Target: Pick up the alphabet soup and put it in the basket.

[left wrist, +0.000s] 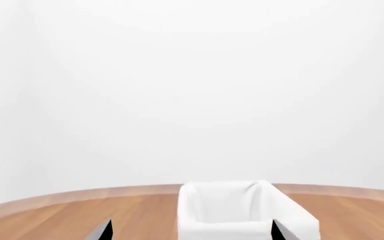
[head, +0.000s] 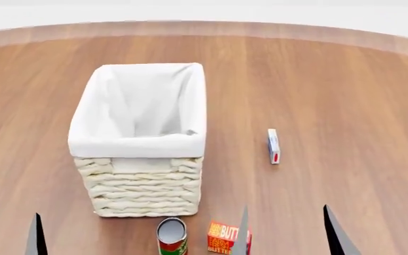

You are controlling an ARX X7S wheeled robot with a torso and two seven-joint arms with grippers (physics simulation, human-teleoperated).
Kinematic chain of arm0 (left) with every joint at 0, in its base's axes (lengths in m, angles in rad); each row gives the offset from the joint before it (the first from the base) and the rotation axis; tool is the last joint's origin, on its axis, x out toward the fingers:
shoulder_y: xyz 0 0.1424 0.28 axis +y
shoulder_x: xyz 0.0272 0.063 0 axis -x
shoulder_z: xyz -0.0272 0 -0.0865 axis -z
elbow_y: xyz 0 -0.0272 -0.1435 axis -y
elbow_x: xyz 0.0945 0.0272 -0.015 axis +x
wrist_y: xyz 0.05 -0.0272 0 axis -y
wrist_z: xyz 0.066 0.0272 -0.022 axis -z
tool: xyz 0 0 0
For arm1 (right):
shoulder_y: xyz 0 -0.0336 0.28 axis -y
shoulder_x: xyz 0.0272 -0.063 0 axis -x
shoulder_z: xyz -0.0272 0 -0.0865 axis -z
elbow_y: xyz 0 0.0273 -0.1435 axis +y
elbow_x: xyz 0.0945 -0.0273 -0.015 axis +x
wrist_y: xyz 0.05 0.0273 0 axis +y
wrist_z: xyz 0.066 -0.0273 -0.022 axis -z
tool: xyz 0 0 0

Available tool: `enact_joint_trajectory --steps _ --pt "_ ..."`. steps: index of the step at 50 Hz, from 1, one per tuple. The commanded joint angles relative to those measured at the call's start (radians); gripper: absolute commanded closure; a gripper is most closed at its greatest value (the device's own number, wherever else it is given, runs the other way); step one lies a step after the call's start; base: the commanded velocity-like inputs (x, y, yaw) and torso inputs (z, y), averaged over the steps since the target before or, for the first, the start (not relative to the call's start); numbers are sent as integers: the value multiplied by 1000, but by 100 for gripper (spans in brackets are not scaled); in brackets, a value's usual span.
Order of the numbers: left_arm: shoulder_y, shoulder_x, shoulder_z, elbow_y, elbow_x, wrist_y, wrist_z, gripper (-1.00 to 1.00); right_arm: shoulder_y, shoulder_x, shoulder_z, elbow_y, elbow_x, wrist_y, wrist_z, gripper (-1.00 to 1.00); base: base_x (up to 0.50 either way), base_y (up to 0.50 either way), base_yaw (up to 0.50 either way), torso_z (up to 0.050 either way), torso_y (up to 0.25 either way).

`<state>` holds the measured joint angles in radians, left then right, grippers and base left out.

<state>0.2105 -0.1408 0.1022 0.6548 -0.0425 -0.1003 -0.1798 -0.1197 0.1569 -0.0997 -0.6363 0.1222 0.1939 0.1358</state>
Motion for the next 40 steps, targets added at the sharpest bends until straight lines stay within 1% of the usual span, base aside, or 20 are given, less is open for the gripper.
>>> enact_joint_trajectory --steps 1,2,3,4,5,6,9,13,14,15,17,19,21,32,33,35,36,40 --pt "-2 -13 9 -3 -3 1 -14 -100 0 10 -10 3 6 -3 10 -100 500 0 0 0 0" --pt "-2 -14 10 -2 -2 -1 -15 -100 13 14 -8 -28 14 40 15 -100 500 0 0 0 0" --pt "-2 -16 12 -1 -2 -1 -16 -100 5 11 -11 -1 11 6 12 -100 500 0 0 0 0" --pt "-4 -16 13 -1 -3 -3 -17 -100 14 14 -10 -23 16 39 15 -100 500 0 0 0 0" --pt "-5 -18 16 -4 2 -3 -17 -100 11 14 -13 -9 16 21 12 -100 500 0 0 0 0" --pt "-6 -19 18 -7 3 -2 -19 -100 21 17 -11 -34 24 57 16 -100 500 0 0 0 0" --pt "-6 -22 19 -5 2 -6 -22 -100 7 12 -14 10 20 3 15 -100 484 0 0 0 0" --pt "-4 -26 16 -8 -4 0 -26 -100 8 15 -7 14 47 5 11 -100 0 0 0 0 4" --pt "-4 -26 17 -8 -5 0 -27 -100 17 20 -6 -19 55 46 16 -100 0 0 0 0 0" --pt "-4 -27 18 -7 -5 0 -29 -100 8 19 -8 9 49 10 12 -100 0 0 0 0 0" --pt "-4 -28 19 -8 -5 -1 -31 -100 7 21 -4 10 57 7 11 -100 0 4 0 0 0" --pt "-4 -30 20 -6 -7 -2 -33 -100 11 26 -13 9 18 16 30 -100 0 402 0 0 0" --pt "-3 -31 20 -7 -7 0 -36 -100 7 26 -7 5 51 13 19 -100 0 500 0 0 0" --pt "-4 -39 28 -6 -7 -1 -46 -100 6 33 -16 5 48 14 32 -100 0 500 0 0 0" --pt "-4 -40 30 -5 -8 0 -47 -100 15 37 -15 -21 51 49 38 -100 0 500 0 0 0" --pt "-4 -42 31 -5 -7 0 -49 -100 14 37 -16 -18 53 44 38 -100 0 500 0 0 0" --pt "-3 -42 31 -6 -9 0 -50 -100 5 36 -18 4 46 14 36 -100 0 500 0 0 0" --pt "-2 -46 34 -3 -9 1 -53 -100 3 38 -21 2 47 12 40 -100 0 500 0 0 0"
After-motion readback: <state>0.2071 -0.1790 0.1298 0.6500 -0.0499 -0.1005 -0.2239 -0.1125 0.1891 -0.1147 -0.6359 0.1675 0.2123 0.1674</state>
